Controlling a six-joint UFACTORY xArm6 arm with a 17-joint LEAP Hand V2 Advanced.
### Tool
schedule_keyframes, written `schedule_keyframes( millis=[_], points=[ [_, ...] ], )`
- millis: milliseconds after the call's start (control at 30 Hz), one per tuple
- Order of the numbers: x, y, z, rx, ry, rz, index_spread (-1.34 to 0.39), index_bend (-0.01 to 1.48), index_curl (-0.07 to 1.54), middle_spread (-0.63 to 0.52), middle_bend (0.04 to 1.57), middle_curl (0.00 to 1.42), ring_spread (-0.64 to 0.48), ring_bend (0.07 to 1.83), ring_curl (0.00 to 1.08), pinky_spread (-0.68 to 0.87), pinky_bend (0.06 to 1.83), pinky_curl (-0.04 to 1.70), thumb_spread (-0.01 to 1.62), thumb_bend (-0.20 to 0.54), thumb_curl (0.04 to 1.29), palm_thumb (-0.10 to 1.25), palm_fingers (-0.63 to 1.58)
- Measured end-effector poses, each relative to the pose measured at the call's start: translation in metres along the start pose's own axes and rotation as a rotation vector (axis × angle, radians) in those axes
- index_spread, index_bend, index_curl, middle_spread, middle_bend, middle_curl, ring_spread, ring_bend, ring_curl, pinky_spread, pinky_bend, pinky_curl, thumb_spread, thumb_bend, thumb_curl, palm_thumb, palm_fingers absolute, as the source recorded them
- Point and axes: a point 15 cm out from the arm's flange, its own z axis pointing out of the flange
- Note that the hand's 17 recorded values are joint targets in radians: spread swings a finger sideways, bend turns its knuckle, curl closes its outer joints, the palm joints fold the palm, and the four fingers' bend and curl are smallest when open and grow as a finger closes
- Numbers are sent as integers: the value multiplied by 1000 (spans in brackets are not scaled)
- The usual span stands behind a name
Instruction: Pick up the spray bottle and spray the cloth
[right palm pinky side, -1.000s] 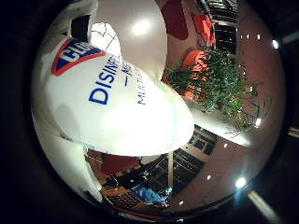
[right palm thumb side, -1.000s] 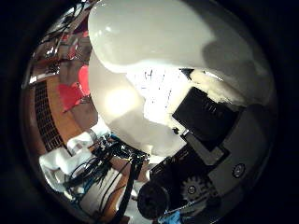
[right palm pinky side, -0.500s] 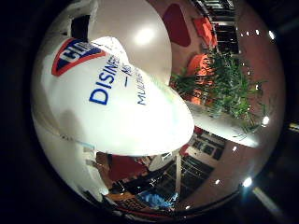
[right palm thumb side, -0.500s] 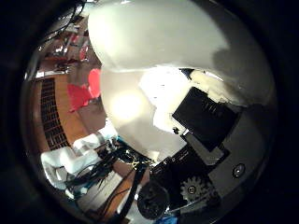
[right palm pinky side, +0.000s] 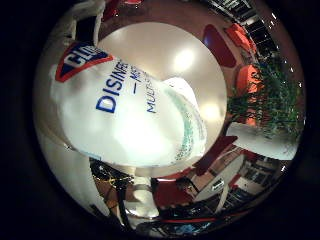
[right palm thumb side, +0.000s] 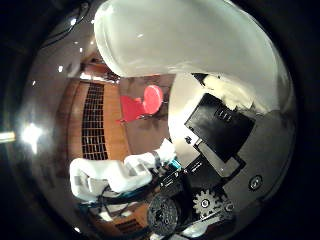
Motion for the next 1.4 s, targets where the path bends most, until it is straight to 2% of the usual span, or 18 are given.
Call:
schedule_keyframes(
  millis=[233,467,933,1233,1400],
  points=[
    [-47,-29,6,110,-182,-34,-205,1153,738,-73,1380,619,-163,1475,618,-196,1016,1367,767,-15,859,1041,1182],
    [-75,-34,51,136,-375,-36,-205,1153,740,-73,1377,618,-163,1475,618,-193,1015,1370,760,-17,867,1046,1181],
    [-118,-9,142,211,-643,-130,-205,1152,740,-73,1379,620,-163,1474,618,-189,1013,1373,741,-17,878,1049,1182],
    [-124,-9,163,297,-741,-169,-205,1150,742,-73,1378,621,-162,1476,616,-188,1012,1374,726,-18,881,1037,1184],
    [-120,-8,180,295,-764,-137,-206,1147,743,-73,1378,621,-161,1478,615,-188,1012,1374,723,-19,881,1035,1183]
  ],
)
